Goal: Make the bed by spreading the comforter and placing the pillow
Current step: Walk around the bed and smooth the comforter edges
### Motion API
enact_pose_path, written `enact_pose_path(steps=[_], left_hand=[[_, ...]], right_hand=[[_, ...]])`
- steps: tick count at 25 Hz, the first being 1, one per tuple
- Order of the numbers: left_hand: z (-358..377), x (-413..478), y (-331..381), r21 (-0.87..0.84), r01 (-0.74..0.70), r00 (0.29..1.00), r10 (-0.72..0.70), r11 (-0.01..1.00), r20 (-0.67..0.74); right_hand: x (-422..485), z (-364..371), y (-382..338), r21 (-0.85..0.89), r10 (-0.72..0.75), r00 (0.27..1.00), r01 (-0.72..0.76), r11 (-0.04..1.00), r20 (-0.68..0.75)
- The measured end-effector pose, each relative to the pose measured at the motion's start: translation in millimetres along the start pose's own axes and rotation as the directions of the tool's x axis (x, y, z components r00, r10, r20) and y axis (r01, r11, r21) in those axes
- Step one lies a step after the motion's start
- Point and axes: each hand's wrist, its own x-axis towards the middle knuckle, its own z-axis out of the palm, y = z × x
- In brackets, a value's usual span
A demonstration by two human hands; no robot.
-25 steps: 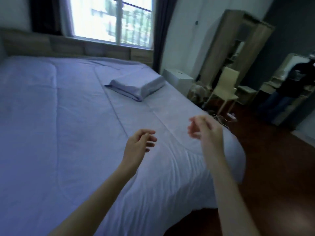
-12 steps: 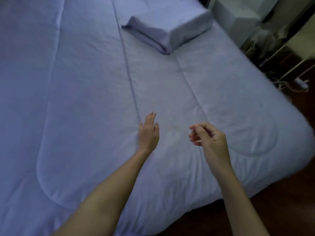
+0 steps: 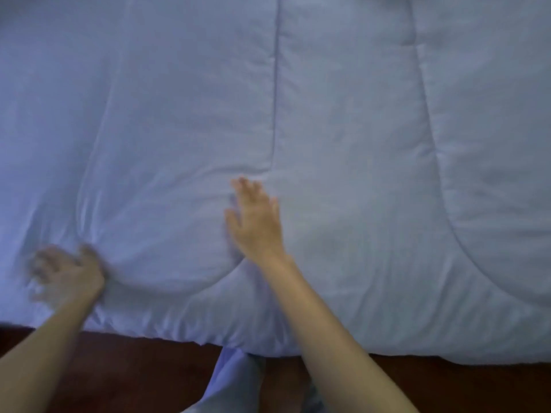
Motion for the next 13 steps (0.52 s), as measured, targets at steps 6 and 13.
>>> enact_pose_path(steps=[6, 13], left_hand=[[17.1, -164.5, 157.4, -0.126, -0.200, 0.978, 0.189, 0.972, -0.092], [61.6, -449.6, 410.1, -0.145, -0.780, 0.580, 0.790, 0.609, 0.198]], right_hand=[[-45.9, -84.6, 185.0, -0.413, -0.068, 0.992, 0.016, 0.911, -0.111], [-183.1, -318.1, 447.8, -0.418, 0.408, 0.789, -0.597, 0.685, -0.460]])
